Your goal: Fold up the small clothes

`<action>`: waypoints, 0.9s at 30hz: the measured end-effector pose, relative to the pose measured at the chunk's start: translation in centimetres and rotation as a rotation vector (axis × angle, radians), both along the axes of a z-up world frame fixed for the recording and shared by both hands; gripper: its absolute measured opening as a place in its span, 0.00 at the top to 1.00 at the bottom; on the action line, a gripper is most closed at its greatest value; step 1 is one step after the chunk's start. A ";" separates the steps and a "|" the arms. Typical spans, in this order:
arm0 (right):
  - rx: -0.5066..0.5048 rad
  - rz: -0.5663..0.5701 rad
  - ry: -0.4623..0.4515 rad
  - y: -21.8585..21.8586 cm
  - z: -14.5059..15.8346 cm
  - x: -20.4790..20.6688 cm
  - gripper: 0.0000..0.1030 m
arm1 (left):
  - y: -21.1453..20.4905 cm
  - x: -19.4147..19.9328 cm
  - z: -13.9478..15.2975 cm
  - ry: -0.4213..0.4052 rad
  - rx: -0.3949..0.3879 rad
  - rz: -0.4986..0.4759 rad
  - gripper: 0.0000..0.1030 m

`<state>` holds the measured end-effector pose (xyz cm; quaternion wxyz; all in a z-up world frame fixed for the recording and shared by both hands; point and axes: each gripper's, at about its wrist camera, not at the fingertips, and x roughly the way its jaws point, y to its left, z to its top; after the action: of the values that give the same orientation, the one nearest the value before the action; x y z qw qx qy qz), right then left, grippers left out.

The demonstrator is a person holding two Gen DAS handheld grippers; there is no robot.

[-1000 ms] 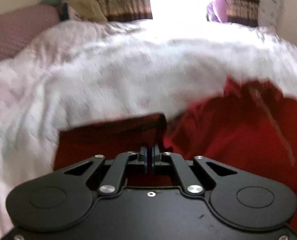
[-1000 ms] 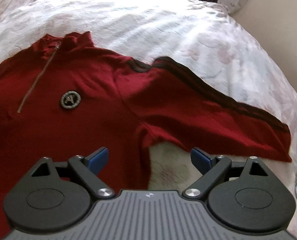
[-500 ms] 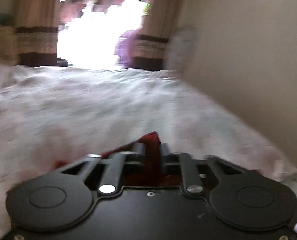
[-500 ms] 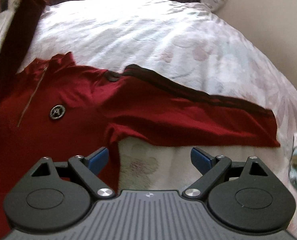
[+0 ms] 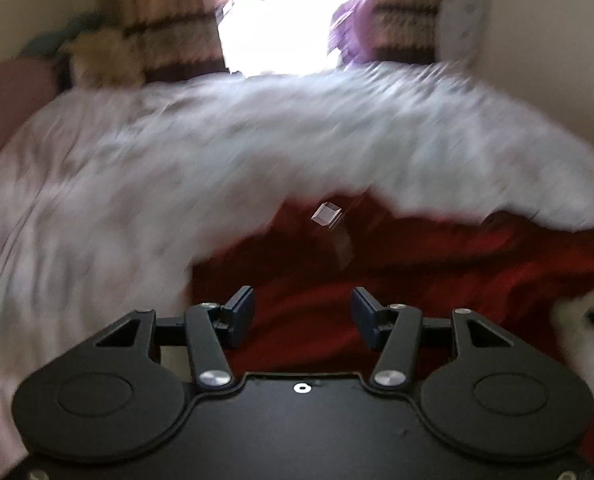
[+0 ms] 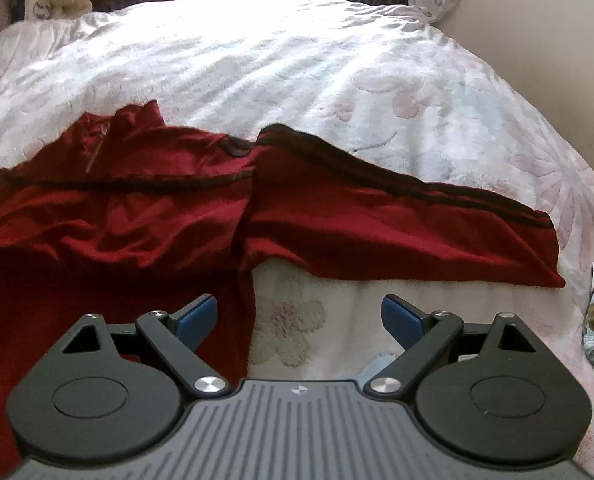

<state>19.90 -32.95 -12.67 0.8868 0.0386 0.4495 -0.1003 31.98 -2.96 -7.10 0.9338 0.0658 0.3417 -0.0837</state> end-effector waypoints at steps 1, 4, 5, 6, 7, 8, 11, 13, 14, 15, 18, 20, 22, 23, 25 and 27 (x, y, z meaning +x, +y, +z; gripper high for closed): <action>-0.002 -0.005 0.008 0.0 -0.2 0.1 0.00 | 1.1 -0.7 -0.8 0.024 0.009 0.027 0.47; -0.003 -0.009 0.026 0.0 -0.9 0.1 0.00 | 3.1 -1.2 -4.0 0.101 0.031 0.055 0.47; -0.005 -0.008 0.031 0.1 -1.1 0.1 0.00 | 3.5 -1.3 -4.9 0.121 0.039 0.055 0.47; -0.009 -0.009 0.036 0.2 -1.3 0.1 0.00 | 3.9 -1.5 -5.9 0.139 0.052 0.052 0.47; -0.013 -0.009 0.039 0.2 -1.4 0.2 0.00 | 4.1 -1.5 -7.0 0.154 0.073 0.053 0.47; -0.015 -0.009 0.043 0.2 -1.6 0.3 0.00 | 4.5 -1.2 -8.2 0.166 0.097 0.053 0.47; -0.019 -0.013 0.053 0.0 -2.0 0.5 0.00 | 5.0 0.4 -12.4 0.222 0.188 0.125 0.47; -0.025 -0.011 0.060 -0.2 -2.5 0.6 0.00 | 6.8 1.0 -14.0 0.276 0.177 0.237 0.45; -0.031 -0.013 0.063 -0.4 -2.7 0.7 0.00 | 8.2 1.2 -14.5 0.287 0.139 0.289 0.44; -0.043 -0.020 0.061 -0.8 -3.0 0.8 0.00 | 9.5 1.1 -14.8 0.284 0.085 0.320 0.44; -0.089 -0.097 0.055 -3.3 -3.9 0.7 0.00 | 11.2 0.9 -15.1 0.262 0.068 0.344 0.44; -0.085 -0.189 0.032 -5.8 -4.2 0.1 0.00 | 11.3 0.1 -14.5 0.232 0.163 0.340 0.44; -0.046 -0.314 -0.003 -9.4 -4.4 -1.0 0.00 | 11.2 -0.7 -13.7 0.221 0.187 0.320 0.44; -0.021 -0.366 -0.016 -11.2 -4.5 -1.6 0.00 | 11.1 -1.5 -13.1 0.212 0.195 0.315 0.44; 0.060 -0.483 -0.077 -15.5 -4.5 -3.1 0.00 | 10.7 -3.1 -12.1 0.180 0.210 0.296 0.46; 0.211 -0.603 -0.178 -20.3 -5.0 -5.0 0.01 | 10.0 -4.0 -10.8 0.145 0.213 0.258 0.46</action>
<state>14.91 -53.22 -17.72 0.8441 0.2700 0.3466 -0.3075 27.98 7.08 -17.86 0.8975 0.1137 0.4206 0.0687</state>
